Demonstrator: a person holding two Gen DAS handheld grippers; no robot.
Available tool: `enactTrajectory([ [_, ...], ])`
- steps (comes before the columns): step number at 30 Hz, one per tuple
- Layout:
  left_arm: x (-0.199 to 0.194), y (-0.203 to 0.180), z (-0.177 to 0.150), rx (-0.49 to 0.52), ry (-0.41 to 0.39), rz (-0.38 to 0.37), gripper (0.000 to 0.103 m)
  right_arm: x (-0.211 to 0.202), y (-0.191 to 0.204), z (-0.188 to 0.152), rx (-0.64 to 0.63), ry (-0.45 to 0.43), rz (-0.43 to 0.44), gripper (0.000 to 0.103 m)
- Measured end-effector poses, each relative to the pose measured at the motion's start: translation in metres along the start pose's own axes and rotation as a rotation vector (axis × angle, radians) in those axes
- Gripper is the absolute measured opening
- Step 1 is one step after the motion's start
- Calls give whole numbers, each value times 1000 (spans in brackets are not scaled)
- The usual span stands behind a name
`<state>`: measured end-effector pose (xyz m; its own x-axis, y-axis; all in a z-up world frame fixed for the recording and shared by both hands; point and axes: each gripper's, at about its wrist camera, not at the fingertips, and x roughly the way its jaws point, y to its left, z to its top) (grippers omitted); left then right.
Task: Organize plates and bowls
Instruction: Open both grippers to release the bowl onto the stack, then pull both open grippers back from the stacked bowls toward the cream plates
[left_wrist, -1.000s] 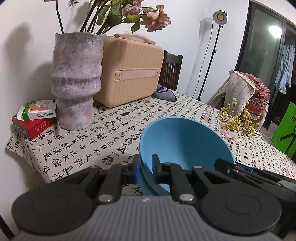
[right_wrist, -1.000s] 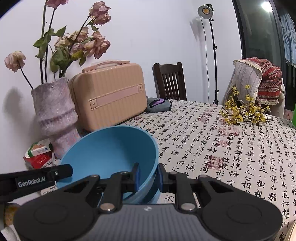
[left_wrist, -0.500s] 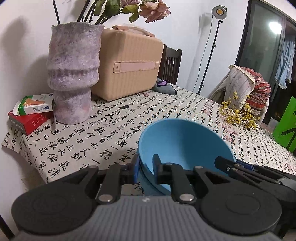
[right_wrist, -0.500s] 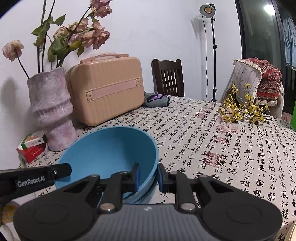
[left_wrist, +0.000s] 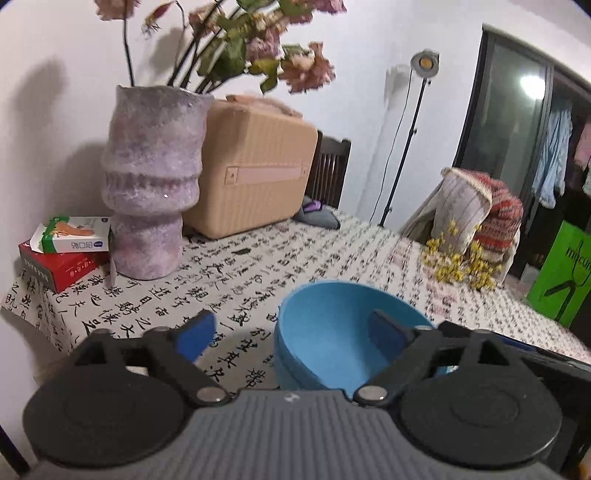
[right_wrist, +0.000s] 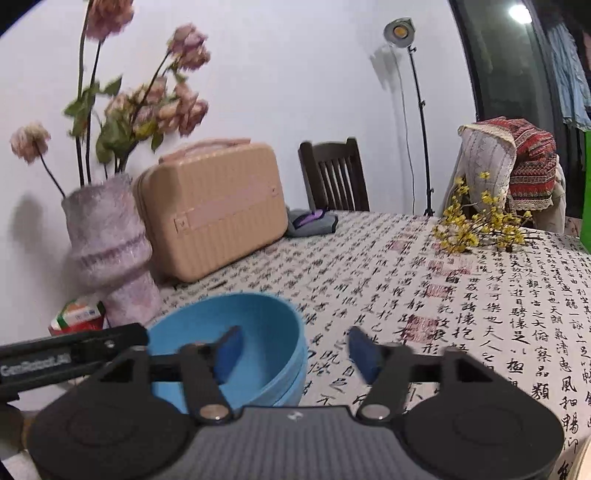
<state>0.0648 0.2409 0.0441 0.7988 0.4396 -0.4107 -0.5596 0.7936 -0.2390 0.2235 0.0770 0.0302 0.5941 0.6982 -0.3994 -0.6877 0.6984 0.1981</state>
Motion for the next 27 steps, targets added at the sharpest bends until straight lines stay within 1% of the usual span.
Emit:
enactTrajectory([
  [1, -3, 2, -1, -5, -14, -6, 103, -4, -3, -1, 7, -17, -4, 86],
  [2, -6, 5, -3, -6, -28, -5, 103, -10, -7, -2, 15, -39, -6, 91],
  [3, -9, 6, -5, 2, -39, 4, 103, -15, -11, -3, 22, -60, -8, 99],
  [4, -12, 8, -6, 11, -51, 13, 103, -20, -14, -5, 24, -78, -14, 103],
  [8, -25, 15, -17, 7, -93, 25, 103, -34, -16, -15, -38, -112, -72, 103],
  [11, -33, 18, -26, 3, -110, 15, 103, -43, -20, -24, -52, -119, -78, 103],
  [15, -46, 19, -41, 37, -152, 24, 103, -54, -26, -33, -61, -123, -79, 103],
  [20, -57, 28, -63, 32, -148, 3, 103, -74, -35, -50, -76, -143, -105, 103],
  [24, -61, 27, -83, 88, -141, 3, 103, -91, -45, -68, -83, -138, -130, 103],
  [27, -64, 21, -91, 125, -158, -23, 103, -104, -55, -79, -70, -138, -155, 103],
])
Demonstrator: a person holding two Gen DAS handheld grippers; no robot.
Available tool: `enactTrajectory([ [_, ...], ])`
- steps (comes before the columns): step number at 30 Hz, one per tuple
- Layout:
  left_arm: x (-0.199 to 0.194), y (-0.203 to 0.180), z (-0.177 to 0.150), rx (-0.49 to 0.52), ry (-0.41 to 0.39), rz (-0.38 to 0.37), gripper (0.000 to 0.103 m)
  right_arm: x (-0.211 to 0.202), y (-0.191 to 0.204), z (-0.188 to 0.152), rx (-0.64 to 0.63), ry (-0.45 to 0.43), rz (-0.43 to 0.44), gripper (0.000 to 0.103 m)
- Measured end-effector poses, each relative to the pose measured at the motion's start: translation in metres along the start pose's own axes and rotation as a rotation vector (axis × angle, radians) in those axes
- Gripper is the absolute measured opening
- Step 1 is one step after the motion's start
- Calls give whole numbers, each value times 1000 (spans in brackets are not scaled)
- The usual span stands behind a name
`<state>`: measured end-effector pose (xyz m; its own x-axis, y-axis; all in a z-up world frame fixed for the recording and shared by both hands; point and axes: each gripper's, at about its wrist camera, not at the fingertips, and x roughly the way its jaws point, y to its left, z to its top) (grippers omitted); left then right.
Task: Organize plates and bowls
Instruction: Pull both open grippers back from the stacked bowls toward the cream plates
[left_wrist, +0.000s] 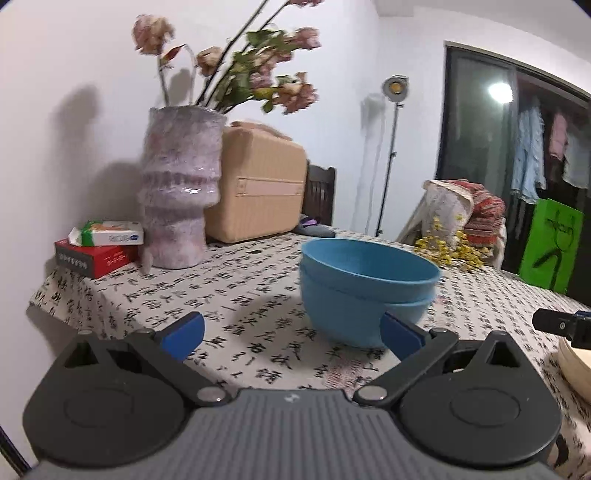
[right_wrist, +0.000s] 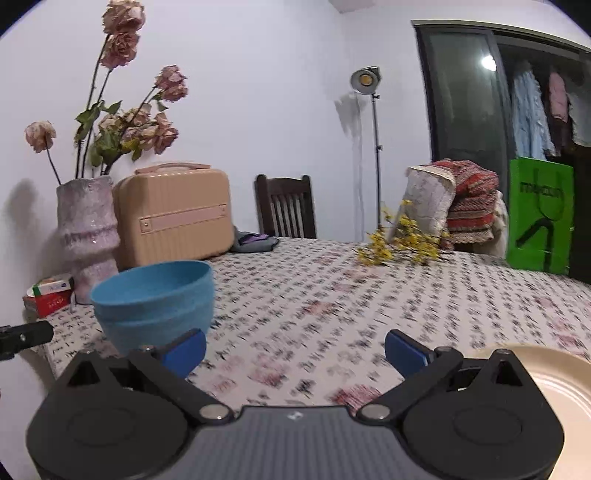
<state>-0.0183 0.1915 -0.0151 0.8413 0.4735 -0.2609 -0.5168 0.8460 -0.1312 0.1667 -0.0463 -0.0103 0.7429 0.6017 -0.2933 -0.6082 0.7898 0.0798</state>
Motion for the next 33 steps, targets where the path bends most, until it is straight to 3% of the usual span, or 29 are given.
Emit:
enactTrajectory([
  [14, 28, -27, -8, 48, -11, -154, 103, -8, -17, -16, 31, 19, -110, 103],
  [33, 40, -41, -19, 80, 16, -280, 103, -24, -17, -29, 46, 37, -219, 103],
])
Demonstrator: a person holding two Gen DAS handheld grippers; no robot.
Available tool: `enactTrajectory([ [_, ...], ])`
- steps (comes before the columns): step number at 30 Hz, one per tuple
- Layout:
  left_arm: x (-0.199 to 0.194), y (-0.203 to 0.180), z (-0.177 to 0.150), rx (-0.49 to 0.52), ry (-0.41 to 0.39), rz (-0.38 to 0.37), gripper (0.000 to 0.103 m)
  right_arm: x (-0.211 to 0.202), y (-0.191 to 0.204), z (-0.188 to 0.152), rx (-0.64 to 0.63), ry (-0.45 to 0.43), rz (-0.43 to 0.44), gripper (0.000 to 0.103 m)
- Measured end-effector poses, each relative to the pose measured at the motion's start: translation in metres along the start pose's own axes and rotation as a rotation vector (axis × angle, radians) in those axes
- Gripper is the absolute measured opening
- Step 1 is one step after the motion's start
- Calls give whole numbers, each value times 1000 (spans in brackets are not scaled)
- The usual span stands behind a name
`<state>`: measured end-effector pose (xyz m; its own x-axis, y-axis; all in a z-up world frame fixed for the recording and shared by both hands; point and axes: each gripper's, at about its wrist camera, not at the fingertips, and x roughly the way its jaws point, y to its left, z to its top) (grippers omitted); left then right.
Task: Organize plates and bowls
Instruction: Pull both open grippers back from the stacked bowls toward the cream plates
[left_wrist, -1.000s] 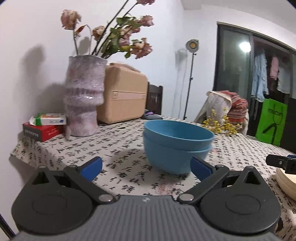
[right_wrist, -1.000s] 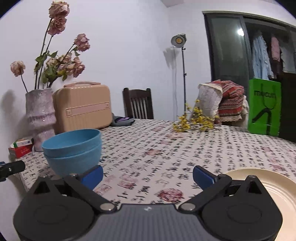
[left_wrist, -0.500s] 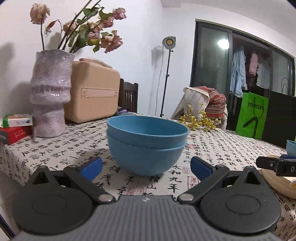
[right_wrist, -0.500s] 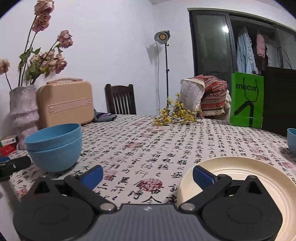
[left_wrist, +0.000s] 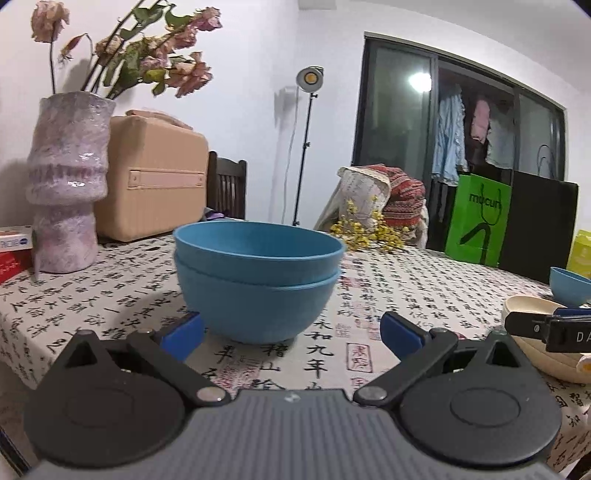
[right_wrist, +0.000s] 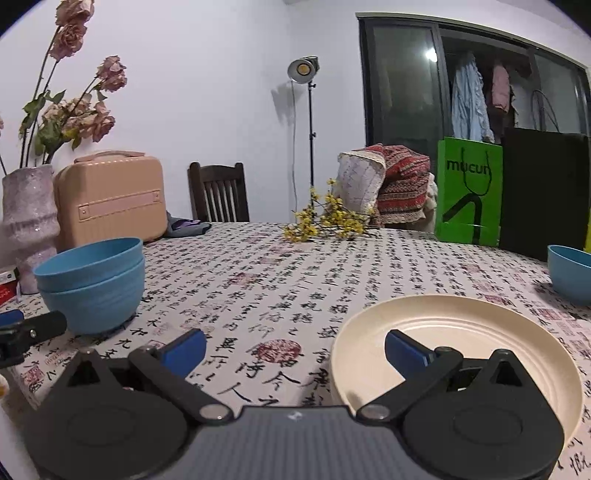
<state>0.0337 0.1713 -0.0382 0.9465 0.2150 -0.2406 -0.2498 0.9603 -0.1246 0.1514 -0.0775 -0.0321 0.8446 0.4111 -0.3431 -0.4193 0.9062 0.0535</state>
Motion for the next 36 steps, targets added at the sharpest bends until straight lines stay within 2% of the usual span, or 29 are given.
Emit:
enactTrajectory([
  [12, 5, -20, 1, 34, 5, -123, 103, -21, -15, -6, 32, -9, -96, 103],
  [28, 13, -47, 4, 101, 57, -232, 103, -41, -26, -6, 64, -24, -174, 103],
  [36, 22, -66, 4, 122, 56, -284, 103, -46, -40, -7, 83, -32, -214, 103],
])
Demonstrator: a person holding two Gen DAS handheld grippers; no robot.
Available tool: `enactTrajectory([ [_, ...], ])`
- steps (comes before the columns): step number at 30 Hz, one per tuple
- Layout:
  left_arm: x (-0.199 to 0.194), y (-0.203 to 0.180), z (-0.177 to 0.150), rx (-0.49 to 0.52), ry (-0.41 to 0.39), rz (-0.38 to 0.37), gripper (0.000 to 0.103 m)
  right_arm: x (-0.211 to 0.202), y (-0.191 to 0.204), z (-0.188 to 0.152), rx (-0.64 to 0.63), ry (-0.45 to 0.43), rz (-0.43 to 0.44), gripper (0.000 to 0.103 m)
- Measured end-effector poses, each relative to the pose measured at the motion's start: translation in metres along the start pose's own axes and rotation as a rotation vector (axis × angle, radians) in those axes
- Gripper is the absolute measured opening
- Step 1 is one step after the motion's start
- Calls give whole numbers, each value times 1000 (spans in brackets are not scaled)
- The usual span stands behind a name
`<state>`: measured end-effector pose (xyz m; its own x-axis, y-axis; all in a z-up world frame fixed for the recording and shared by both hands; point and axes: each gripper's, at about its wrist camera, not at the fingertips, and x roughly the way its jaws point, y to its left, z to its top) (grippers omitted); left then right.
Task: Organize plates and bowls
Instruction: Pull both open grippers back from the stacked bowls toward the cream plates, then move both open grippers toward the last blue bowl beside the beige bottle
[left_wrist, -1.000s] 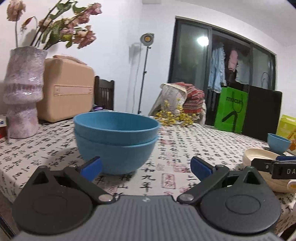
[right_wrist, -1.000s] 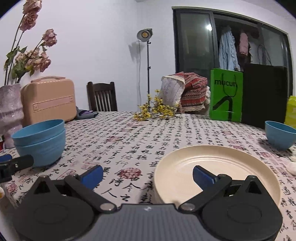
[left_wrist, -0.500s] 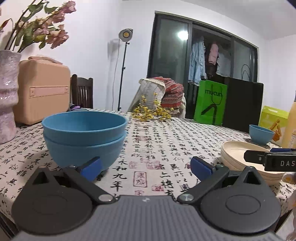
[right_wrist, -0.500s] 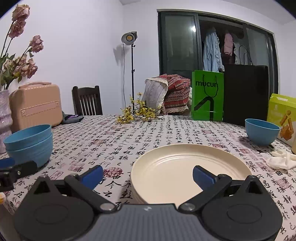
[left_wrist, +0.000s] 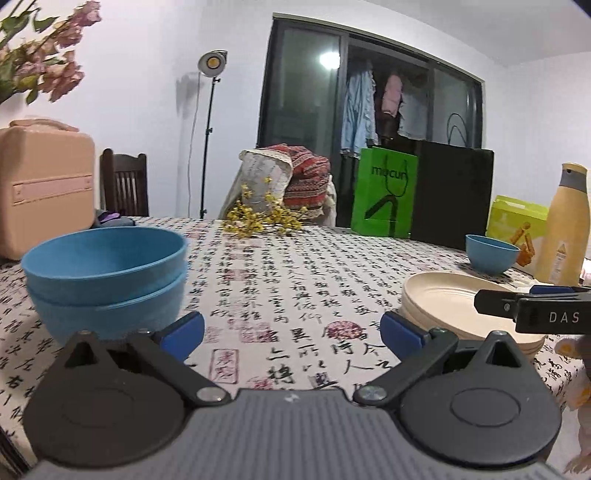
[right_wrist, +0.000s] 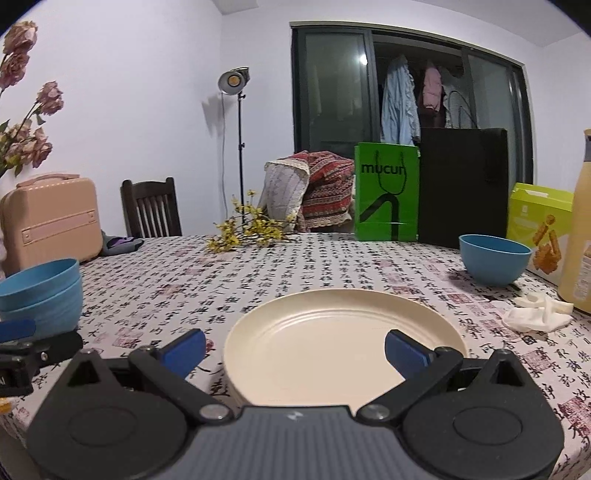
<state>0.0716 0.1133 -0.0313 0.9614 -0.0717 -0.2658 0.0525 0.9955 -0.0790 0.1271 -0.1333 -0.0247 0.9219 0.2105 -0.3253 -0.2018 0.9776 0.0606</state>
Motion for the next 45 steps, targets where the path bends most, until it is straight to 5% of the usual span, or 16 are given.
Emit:
enactTrajectory([
  [29, 25, -69, 9, 55, 0, -57, 103, -8, -86, -7, 108, -12, -100, 103],
  [45, 23, -87, 27, 75, -26, -99, 103, -13, -101, -4, 157, -24, -122, 103],
])
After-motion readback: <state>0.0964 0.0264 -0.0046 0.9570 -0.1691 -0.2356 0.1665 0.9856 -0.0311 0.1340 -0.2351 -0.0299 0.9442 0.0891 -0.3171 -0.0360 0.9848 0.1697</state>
